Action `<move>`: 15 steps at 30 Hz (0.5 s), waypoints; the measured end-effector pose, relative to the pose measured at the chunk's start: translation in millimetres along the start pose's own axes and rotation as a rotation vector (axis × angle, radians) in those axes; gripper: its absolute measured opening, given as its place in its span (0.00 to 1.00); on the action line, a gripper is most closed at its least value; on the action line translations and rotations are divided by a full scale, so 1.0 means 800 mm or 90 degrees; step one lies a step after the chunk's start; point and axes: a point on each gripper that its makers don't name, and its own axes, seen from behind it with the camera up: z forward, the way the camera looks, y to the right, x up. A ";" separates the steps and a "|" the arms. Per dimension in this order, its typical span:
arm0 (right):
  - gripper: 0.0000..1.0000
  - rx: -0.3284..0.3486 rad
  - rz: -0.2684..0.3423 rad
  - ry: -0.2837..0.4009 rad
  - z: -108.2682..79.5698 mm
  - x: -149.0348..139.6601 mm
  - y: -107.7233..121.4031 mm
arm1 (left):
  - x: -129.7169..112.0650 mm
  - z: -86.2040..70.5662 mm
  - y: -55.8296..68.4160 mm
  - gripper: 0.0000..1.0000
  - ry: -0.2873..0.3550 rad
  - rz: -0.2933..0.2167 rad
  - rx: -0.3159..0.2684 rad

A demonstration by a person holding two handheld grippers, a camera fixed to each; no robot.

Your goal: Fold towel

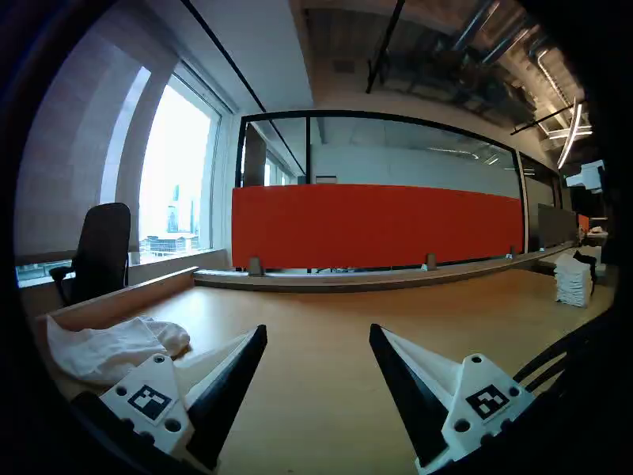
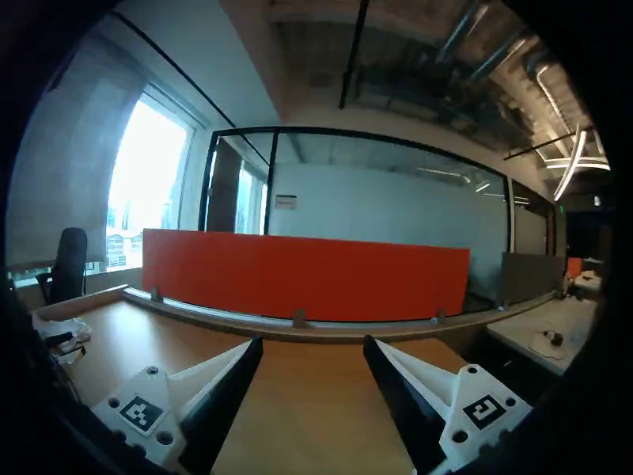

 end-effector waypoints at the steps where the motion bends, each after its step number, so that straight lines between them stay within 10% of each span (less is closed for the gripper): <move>1: 0.98 -0.002 0.000 0.002 0.000 -0.002 0.004 | 0.000 0.000 0.000 0.96 0.000 0.000 0.000; 15: 0.98 -0.013 0.004 0.013 0.006 -0.076 0.038 | -0.005 0.001 0.001 0.96 0.001 0.000 0.000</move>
